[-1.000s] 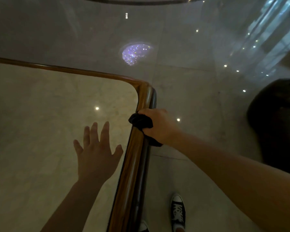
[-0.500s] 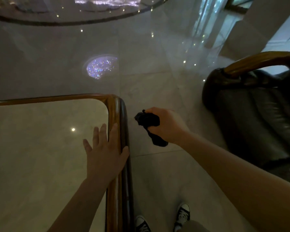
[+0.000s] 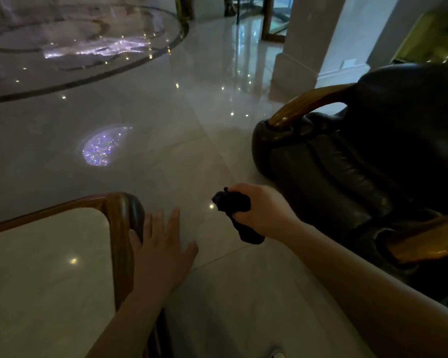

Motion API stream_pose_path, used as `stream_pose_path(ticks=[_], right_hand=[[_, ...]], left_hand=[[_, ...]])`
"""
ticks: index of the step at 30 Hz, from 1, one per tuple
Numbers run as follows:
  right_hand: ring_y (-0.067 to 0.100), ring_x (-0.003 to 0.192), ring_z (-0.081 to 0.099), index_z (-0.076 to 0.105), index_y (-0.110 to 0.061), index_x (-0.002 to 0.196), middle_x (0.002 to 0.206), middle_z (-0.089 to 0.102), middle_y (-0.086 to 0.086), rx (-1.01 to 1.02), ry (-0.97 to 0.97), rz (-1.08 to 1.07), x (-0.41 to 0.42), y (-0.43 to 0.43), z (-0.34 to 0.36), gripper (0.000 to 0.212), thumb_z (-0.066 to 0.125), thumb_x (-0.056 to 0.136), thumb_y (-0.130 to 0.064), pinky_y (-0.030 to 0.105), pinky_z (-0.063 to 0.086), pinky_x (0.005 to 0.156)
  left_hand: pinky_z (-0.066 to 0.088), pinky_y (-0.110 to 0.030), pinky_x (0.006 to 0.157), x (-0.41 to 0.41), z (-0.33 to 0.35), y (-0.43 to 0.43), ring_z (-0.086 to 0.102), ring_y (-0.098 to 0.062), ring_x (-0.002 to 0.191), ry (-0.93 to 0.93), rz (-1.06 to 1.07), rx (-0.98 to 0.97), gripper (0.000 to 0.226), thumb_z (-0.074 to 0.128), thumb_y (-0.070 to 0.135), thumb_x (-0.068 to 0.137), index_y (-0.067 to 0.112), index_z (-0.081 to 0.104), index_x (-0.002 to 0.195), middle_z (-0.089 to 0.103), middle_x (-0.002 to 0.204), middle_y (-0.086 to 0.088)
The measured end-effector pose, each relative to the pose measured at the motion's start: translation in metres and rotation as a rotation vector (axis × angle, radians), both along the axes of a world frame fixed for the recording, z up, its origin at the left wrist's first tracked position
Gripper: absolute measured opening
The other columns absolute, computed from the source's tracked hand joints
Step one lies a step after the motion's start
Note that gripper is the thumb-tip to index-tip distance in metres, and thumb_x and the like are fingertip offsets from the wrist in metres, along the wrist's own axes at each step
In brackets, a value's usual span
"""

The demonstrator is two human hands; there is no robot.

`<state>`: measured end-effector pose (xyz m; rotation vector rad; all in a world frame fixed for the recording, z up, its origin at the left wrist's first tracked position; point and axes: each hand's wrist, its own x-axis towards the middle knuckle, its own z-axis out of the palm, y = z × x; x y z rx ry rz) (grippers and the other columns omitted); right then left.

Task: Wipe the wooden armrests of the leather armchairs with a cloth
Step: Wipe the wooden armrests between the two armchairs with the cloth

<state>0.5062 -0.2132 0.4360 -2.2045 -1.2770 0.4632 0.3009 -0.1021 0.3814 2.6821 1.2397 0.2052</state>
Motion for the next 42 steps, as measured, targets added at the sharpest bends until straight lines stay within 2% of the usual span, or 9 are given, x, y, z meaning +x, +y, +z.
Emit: stream_pose_path(ticks=[5, 9, 14, 23, 27, 33, 37, 42], right_hand=[[0.015, 0.093, 0.067, 0.060, -0.027, 0.131, 0.107, 0.071, -0.003, 0.020, 0.003, -0.099, 0.043, -0.050, 0.013, 0.047, 0.070, 0.085, -0.021, 0.037, 0.057, 0.080], [0.014, 0.097, 0.065, 0.061, -0.027, 0.131, 0.110, 0.070, -0.004, 0.033, -0.003, -0.176, 0.074, -0.089, 0.017, 0.048, 0.072, 0.084, -0.021, 0.035, 0.055, 0.082], [0.010, 0.093, 0.064, 0.059, -0.032, 0.131, 0.107, 0.069, -0.010, 0.028, -0.017, -0.253, 0.108, -0.132, 0.020, 0.050, 0.073, 0.083, -0.027, 0.026, 0.051, 0.073], [0.009, 0.096, 0.065, 0.059, -0.037, 0.126, 0.104, 0.069, -0.014, 0.027, -0.018, -0.445, 0.142, -0.197, 0.026, 0.049, 0.074, 0.080, -0.028, 0.033, 0.056, 0.081], [0.011, 0.104, 0.063, 0.057, -0.039, 0.129, 0.112, 0.067, -0.013, 0.010, -0.011, -0.554, 0.154, -0.216, 0.023, 0.053, 0.074, 0.080, -0.029, 0.039, 0.056, 0.087], [0.010, 0.108, 0.062, 0.054, -0.037, 0.134, 0.120, 0.065, -0.011, -0.004, -0.045, -0.769, 0.163, -0.236, 0.019, 0.059, 0.077, 0.081, -0.026, 0.034, 0.058, 0.086], [0.007, 0.107, 0.063, 0.053, -0.036, 0.135, 0.120, 0.065, -0.010, 0.004, -0.024, -0.926, 0.158, -0.251, 0.013, 0.060, 0.077, 0.082, -0.024, 0.030, 0.057, 0.087], [0.010, 0.111, 0.063, 0.052, -0.036, 0.137, 0.122, 0.064, -0.009, 0.015, 0.022, -1.086, 0.148, -0.282, 0.001, 0.061, 0.076, 0.082, -0.023, 0.034, 0.058, 0.088]], left_hand=[[0.018, -0.064, 0.111, 0.050, 0.002, -0.029, 0.018, -0.034, 0.147, -0.009, -0.075, 0.010, 0.080, 0.055, 0.055, 0.083, 0.028, 0.022, 0.151, 0.028, 0.156, -0.011], [0.023, -0.064, 0.109, 0.091, 0.006, -0.053, 0.019, -0.034, 0.146, -0.008, -0.139, 0.046, 0.081, 0.057, 0.056, 0.084, 0.027, 0.022, 0.152, 0.029, 0.155, -0.010], [0.018, -0.062, 0.113, 0.134, 0.010, -0.084, 0.010, -0.032, 0.149, -0.029, -0.189, 0.046, 0.080, 0.048, 0.059, 0.086, 0.028, 0.015, 0.153, 0.020, 0.160, -0.010], [0.007, -0.056, 0.118, 0.197, 0.016, -0.116, -0.006, -0.026, 0.150, 0.022, -0.335, -0.010, 0.078, 0.029, 0.065, 0.089, 0.030, 0.002, 0.153, 0.003, 0.163, -0.006], [0.012, -0.058, 0.116, 0.230, 0.015, -0.120, -0.001, -0.029, 0.149, 0.048, -0.430, -0.019, 0.079, 0.038, 0.062, 0.089, 0.028, 0.006, 0.153, 0.008, 0.162, -0.009], [0.018, -0.057, 0.112, 0.288, 0.012, -0.125, 0.015, -0.031, 0.146, 0.029, -0.626, -0.028, 0.081, 0.044, 0.062, 0.087, 0.030, 0.009, 0.152, 0.010, 0.161, -0.007], [0.021, -0.054, 0.113, 0.321, 0.003, -0.132, 0.001, -0.027, 0.149, 0.062, -0.799, -0.028, 0.082, 0.040, 0.065, 0.087, 0.033, 0.001, 0.152, 0.003, 0.163, -0.005], [0.008, -0.054, 0.118, 0.358, -0.005, -0.154, -0.011, -0.022, 0.149, 0.110, -0.944, -0.075, 0.081, 0.035, 0.065, 0.088, 0.036, -0.005, 0.152, -0.004, 0.164, -0.001]])
